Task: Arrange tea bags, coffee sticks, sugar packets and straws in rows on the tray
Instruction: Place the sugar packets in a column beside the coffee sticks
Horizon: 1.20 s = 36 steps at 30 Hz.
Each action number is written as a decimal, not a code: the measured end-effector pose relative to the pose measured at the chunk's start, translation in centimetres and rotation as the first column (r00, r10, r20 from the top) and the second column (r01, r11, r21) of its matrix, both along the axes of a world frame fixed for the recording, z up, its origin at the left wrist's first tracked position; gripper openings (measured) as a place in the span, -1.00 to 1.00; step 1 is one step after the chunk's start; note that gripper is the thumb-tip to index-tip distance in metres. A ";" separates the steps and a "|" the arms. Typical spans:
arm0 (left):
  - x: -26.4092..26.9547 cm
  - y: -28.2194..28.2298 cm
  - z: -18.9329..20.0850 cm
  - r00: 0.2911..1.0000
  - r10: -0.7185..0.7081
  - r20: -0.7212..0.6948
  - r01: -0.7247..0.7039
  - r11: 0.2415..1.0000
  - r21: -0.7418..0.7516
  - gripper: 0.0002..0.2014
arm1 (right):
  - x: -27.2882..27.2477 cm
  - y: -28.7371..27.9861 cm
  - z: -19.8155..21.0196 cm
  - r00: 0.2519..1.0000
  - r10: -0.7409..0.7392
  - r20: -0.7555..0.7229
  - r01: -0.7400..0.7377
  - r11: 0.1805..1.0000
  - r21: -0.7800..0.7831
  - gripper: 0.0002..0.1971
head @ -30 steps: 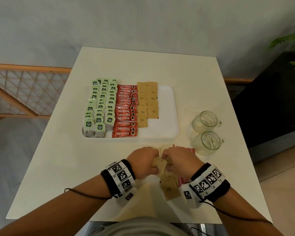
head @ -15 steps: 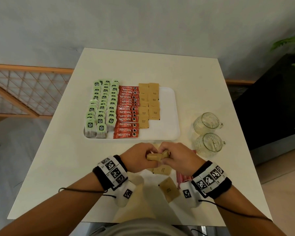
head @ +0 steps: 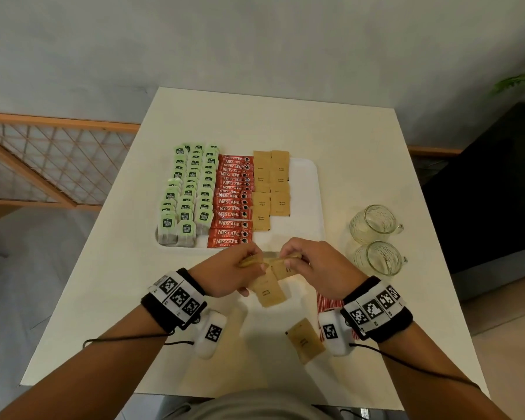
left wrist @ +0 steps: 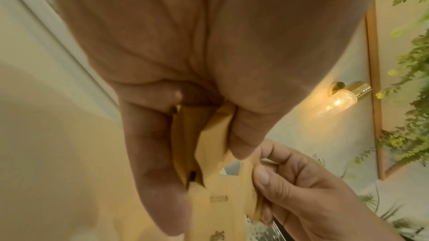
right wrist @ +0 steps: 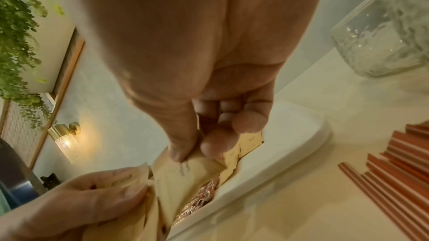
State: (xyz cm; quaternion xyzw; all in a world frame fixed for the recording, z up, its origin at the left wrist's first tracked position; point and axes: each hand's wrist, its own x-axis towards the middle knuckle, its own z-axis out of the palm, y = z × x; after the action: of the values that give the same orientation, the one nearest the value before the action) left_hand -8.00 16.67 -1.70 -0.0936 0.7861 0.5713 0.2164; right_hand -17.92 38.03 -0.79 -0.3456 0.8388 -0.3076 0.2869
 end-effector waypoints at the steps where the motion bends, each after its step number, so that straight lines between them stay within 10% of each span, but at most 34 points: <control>1: 0.1 -0.3 0.1 1.000 0.021 0.003 -0.021 1.000 0.002 -0.90 | -0.1 -0.1 0.0 1.000 0.001 0.002 -0.001 1.000 -0.004 -0.92; 24: -0.2 -1.7 1.2 0.976 0.187 -0.111 -0.161 0.966 0.203 -0.81 | -0.3 -3.7 1.0 0.997 -0.076 0.033 0.082 0.964 -0.252 -0.52; 29: -0.3 -2.0 1.3 0.955 0.268 -0.124 -0.224 0.932 0.285 -0.86 | -0.2 -3.5 0.0 0.974 -0.175 0.144 0.212 0.929 -0.302 -0.88; 36: -0.2 -1.9 0.9 0.970 0.198 -0.139 -0.176 0.972 0.158 -0.83 | 0.7 -3.7 -0.5 0.970 -0.152 0.190 0.197 0.950 -0.244 -0.71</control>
State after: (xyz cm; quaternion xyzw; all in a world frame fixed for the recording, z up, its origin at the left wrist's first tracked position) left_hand -8.23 14.78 -0.82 -0.1073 0.7445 0.6503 0.1064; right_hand -17.25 34.38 -1.26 -0.2773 0.7911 -0.4677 0.2803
